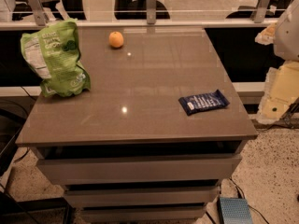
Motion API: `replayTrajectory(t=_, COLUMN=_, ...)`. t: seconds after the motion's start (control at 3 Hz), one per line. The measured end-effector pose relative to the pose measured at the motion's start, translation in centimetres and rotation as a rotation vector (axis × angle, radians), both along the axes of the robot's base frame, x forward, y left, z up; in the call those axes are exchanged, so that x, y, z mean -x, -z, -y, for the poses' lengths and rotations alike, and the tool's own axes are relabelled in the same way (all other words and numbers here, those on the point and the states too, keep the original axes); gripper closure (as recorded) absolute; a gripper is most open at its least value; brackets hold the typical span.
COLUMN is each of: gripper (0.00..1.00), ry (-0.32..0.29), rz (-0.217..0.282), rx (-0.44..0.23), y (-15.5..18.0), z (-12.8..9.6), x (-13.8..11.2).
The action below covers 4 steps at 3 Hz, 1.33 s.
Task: Pick green rice chip bag
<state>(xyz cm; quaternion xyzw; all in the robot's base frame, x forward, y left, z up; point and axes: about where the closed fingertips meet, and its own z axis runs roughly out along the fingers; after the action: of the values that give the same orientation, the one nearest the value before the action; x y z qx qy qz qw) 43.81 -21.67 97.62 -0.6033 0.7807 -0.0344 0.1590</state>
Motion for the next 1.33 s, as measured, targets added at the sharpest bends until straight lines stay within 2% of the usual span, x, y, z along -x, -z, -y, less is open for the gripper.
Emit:
replayTrajectory(t=0.33, gripper=0.00, ry=0.000, rz=0.000, rx=0.000, y=0.0, z=0.0, x=0.0)
replayTrajectory(t=0.67, gripper=0.00, ry=-0.009, rz=0.010, rx=-0.032, y=-0.1, z=0.3, x=-0.5)
replayTrajectory(t=1.0, gripper=0.00, ry=-0.019, rz=0.001, rx=-0.154, y=1.5, z=-1.0, x=-1.9)
replayTrajectory(t=1.33, gripper=0.00, ry=-0.071, rz=-0.009, rx=-0.327, y=3.2, z=-5.7, x=-3.9)
